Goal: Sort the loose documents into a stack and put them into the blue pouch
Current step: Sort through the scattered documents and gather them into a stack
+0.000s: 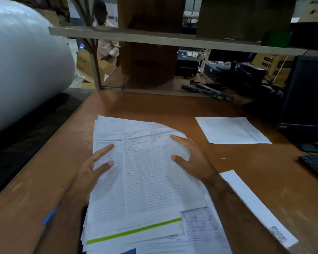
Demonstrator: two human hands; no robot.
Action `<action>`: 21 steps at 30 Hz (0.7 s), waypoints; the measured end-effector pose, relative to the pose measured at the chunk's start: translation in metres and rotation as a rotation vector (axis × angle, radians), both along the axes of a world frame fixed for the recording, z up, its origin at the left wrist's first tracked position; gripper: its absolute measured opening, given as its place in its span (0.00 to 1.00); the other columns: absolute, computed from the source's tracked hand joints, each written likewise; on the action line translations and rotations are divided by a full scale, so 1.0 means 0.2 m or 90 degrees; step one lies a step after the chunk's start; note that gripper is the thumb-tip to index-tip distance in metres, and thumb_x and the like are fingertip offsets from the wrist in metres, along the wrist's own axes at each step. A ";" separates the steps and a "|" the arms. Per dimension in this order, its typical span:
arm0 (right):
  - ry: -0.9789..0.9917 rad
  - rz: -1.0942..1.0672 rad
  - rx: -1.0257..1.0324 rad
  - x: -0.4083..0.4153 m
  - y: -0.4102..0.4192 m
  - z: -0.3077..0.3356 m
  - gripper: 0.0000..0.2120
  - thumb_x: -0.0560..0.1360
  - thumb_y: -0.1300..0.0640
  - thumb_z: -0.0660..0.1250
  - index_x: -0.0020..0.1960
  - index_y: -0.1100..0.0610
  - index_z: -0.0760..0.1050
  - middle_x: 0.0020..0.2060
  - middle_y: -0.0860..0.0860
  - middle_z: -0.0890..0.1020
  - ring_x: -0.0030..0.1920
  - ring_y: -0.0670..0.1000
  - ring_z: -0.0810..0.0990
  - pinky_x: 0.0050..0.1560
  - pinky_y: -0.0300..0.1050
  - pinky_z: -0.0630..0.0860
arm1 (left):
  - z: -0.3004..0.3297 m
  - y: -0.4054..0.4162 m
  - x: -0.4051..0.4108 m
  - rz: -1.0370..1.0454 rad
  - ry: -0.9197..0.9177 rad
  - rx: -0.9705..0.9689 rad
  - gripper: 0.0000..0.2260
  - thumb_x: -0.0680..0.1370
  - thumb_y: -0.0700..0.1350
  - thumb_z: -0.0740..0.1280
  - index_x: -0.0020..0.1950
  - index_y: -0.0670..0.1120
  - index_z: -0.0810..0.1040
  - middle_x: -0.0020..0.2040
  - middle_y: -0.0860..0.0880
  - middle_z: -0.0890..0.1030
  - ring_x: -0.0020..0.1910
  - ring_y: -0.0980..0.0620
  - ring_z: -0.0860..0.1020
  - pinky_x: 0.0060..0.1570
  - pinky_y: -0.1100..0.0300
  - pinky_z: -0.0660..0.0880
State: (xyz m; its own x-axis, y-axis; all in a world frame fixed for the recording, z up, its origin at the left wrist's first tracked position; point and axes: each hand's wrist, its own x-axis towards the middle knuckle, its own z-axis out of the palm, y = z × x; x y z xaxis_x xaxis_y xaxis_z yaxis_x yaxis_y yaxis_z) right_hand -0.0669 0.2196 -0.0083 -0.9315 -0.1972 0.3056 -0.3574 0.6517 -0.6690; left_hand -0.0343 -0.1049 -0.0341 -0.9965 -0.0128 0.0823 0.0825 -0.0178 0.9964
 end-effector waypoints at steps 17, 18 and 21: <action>-0.080 0.036 0.054 -0.01 -0.33 -0.07 0.41 0.75 0.37 0.71 0.78 0.28 0.49 0.83 0.48 0.46 0.82 0.51 0.50 0.74 0.40 0.53 | 0.00 0.00 0.01 -0.065 0.010 0.028 0.28 0.79 0.26 0.60 0.69 0.53 0.80 0.71 0.55 0.77 0.69 0.51 0.77 0.58 0.60 0.80; -0.090 0.029 0.035 -0.01 -0.31 -0.07 0.40 0.74 0.35 0.71 0.78 0.27 0.50 0.83 0.48 0.49 0.82 0.51 0.53 0.75 0.47 0.59 | 0.01 0.00 0.01 -0.056 0.008 0.038 0.28 0.79 0.25 0.59 0.69 0.52 0.80 0.71 0.54 0.78 0.69 0.51 0.77 0.58 0.61 0.80; -0.127 0.058 -0.043 -0.01 -0.27 -0.09 0.36 0.74 0.33 0.70 0.77 0.28 0.56 0.79 0.44 0.61 0.77 0.46 0.65 0.73 0.55 0.70 | 0.02 0.00 0.02 -0.026 0.012 0.080 0.29 0.77 0.24 0.57 0.69 0.49 0.80 0.70 0.53 0.79 0.68 0.50 0.78 0.59 0.59 0.80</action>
